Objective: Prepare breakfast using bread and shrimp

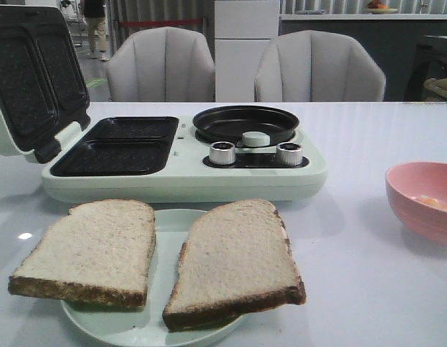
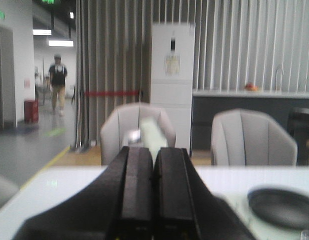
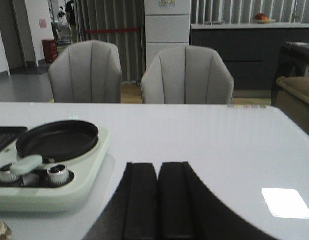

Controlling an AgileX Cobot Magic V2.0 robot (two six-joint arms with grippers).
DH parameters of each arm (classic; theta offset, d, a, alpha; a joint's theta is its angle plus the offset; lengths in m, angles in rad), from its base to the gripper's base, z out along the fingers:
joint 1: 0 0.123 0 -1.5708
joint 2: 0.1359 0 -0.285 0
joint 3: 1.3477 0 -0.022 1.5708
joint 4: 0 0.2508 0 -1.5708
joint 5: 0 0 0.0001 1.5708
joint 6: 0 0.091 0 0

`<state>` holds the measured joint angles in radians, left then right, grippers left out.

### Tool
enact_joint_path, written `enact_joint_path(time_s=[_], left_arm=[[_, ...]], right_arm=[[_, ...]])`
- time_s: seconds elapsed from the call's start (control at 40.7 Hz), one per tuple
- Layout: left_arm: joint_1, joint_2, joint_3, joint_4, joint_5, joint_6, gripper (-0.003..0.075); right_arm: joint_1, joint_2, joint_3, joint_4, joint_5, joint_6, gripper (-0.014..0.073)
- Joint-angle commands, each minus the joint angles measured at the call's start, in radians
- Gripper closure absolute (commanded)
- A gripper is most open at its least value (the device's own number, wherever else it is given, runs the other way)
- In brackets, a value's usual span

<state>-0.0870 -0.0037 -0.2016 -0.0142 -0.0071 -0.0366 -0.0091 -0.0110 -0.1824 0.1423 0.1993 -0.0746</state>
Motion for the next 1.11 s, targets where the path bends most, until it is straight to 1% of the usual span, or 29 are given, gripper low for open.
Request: enact_joint_path(time_s=[0.0,0.074,0.197,0.246,0.443,0.566,0.787,0.836,0.91,0.959,1.058,1.082], left_arm=[[-0.007,0.015,-0.175,0.004,0.042,0.000,0.0619],[-0.007,0.058,-0.269,0.048,0.146,0.000,0.0619],[-0.007,0.154,-0.405,0.101,0.357,0.000,0.0619],[-0.009,0.180,-0.424,0.101,0.393,0.000,0.0619],[-0.009,0.254,-0.402,0.091,0.457,0.000,0.0619],[-0.009,0.268,-0.364,0.069,0.510,0.000,0.0619],[-0.009,0.270,-0.298,0.033,0.489,0.000,0.0619],[-0.009,0.270,-0.288,0.020,0.489,0.000,0.0619],[-0.009,0.278,-0.283,0.014,0.506,0.000,0.0599],[-0.009,0.288,-0.283,0.014,0.519,0.000,0.0541],[-0.011,0.307,-0.285,0.014,0.523,0.000,0.0331],[-0.016,0.310,-0.285,0.014,0.523,0.002,0.0290]], right_arm=[[0.002,0.019,-0.132,0.005,-0.012,-0.002,0.0580],[0.002,0.069,-0.209,0.005,0.045,-0.002,0.0580],[0.002,0.173,-0.313,0.005,0.162,-0.002,0.0580],[0.002,0.218,-0.339,0.005,0.209,-0.002,0.0580],[0.002,0.376,-0.351,0.006,0.328,-0.002,0.0580],[0.002,0.451,-0.351,0.005,0.373,-0.002,0.0580],[0.002,0.524,-0.351,0.005,0.370,-0.002,0.0579],[0.002,0.528,-0.351,0.005,0.369,-0.002,0.0563],[0.002,0.528,-0.351,0.005,0.362,-0.002,0.0487],[0.002,0.528,-0.351,-0.004,0.359,-0.002,0.0395],[0.002,0.528,-0.351,-0.010,0.348,-0.002,0.0153],[0.002,0.528,-0.351,-0.010,0.349,-0.002,0.0115]])
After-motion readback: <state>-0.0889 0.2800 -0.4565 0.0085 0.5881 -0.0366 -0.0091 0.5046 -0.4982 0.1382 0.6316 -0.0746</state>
